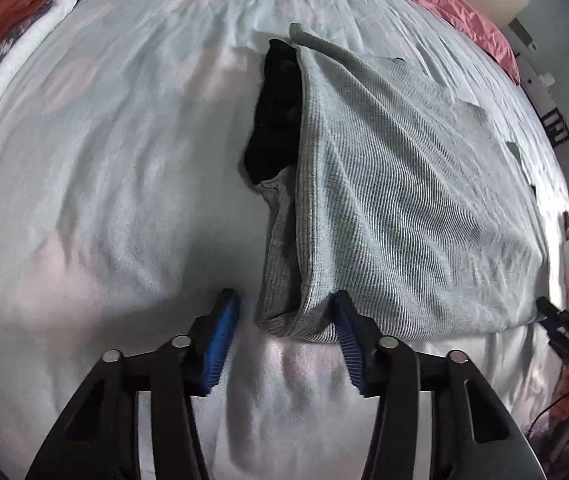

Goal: Fold clothes

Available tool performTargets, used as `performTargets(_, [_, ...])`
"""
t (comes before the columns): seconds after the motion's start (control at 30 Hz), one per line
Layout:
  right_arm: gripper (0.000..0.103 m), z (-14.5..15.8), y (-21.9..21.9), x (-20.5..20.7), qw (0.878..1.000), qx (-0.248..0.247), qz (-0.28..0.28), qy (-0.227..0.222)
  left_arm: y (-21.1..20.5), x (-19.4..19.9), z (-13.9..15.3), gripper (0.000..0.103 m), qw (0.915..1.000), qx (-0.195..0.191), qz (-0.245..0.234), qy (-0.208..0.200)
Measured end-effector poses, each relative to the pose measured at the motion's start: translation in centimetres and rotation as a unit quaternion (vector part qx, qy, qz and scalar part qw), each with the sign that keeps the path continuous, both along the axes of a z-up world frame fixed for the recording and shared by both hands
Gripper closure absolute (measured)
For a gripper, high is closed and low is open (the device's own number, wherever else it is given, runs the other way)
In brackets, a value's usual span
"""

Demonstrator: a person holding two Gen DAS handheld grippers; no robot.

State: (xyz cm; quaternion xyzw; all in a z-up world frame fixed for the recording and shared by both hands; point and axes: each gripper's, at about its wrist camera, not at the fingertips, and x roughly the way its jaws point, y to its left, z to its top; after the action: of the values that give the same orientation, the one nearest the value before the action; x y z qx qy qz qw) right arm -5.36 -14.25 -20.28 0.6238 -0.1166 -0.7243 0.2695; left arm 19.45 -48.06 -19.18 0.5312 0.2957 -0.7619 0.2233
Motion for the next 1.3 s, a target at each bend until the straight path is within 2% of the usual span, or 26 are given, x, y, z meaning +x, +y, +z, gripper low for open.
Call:
performTargets(0.03, [0.084,0.0,-0.1,0.0,1.0,0.003,0.002,0.003,0.5,-0.3,0.2,0.078,0.9999,-0.007,-0.013,0.002])
performTargets(0.13, [0.091,0.3,0.4,0.1,1.0,-0.012,-0.001,0.003,1.5,-0.7,1.0,0.089,0.9991,-0.017,-0.037,0.015])
performTargets(0.3, [0.094,2.1,1.4,0.5,0.999,-0.047,-0.005,0.023,-0.1,1.7,3.5,0.091,0.9975,0.005,-0.013,0.069])
performTargets(0.43, [0.096,4.6,3.1,1.3,0.994,-0.097,-0.024,0.04,-0.8,4.7,6.4,0.091,0.9909,0.031,0.015,0.131])
performTargets(0.47, [0.096,5.0,3.6,1.4,0.993,-0.107,-0.032,0.039,-0.9,5.5,6.6,0.091,0.9899,0.041,0.021,0.134])
performTargets(0.53, [0.096,5.1,4.4,1.6,0.993,-0.104,-0.051,0.029,-0.8,6.6,6.4,0.091,0.9901,0.063,0.03,0.121])
performTargets(0.67, [0.096,3.5,6.1,2.2,0.994,-0.064,-0.084,-0.019,0.3,6.7,3.2,0.091,0.9917,0.112,0.046,0.043])
performTargets(0.73, [0.096,2.5,6.6,2.3,0.994,-0.044,-0.093,-0.042,0.3,6.2,2.4,0.091,0.9926,0.108,0.054,0.013])
performTargets(0.83, [0.096,1.9,5.8,2.4,0.996,0.006,-0.077,-0.04,0.3,5.0,0.8,0.091,0.9918,0.111,0.054,-0.034])
performTargets(0.93, [0.096,0.9,4.5,2.5,0.996,0.052,-0.053,-0.04,1.0,3.4,-0.5,0.088,0.9917,0.094,0.035,-0.08])
performTargets(1.03, [0.095,0.4,3.9,2.4,0.996,0.069,-0.044,-0.041,1.0,3.0,-0.6,0.085,0.9914,0.092,0.035,-0.086])
performTargets(1.13, [0.09,0.5,3.7,2.5,0.996,0.071,-0.041,-0.038,0.4,3.5,-0.5,0.075,0.9898,0.114,0.051,-0.068])
performTargets(1.2, [0.088,0.9,4.4,2.8,0.996,0.059,-0.06,-0.036,0.0,3.9,-0.2,0.07,0.9887,0.121,0.065,-0.059])
performTargets(1.27, [0.081,1.5,5.0,3.1,0.995,0.054,-0.075,-0.024,-0.1,4.1,0.4,0.059,0.9898,0.108,0.075,-0.054])
performTargets(1.3, [0.08,1.8,5.1,3.2,0.996,0.053,-0.077,-0.015,-0.1,4.0,0.8,0.057,0.9908,0.097,0.078,-0.054])
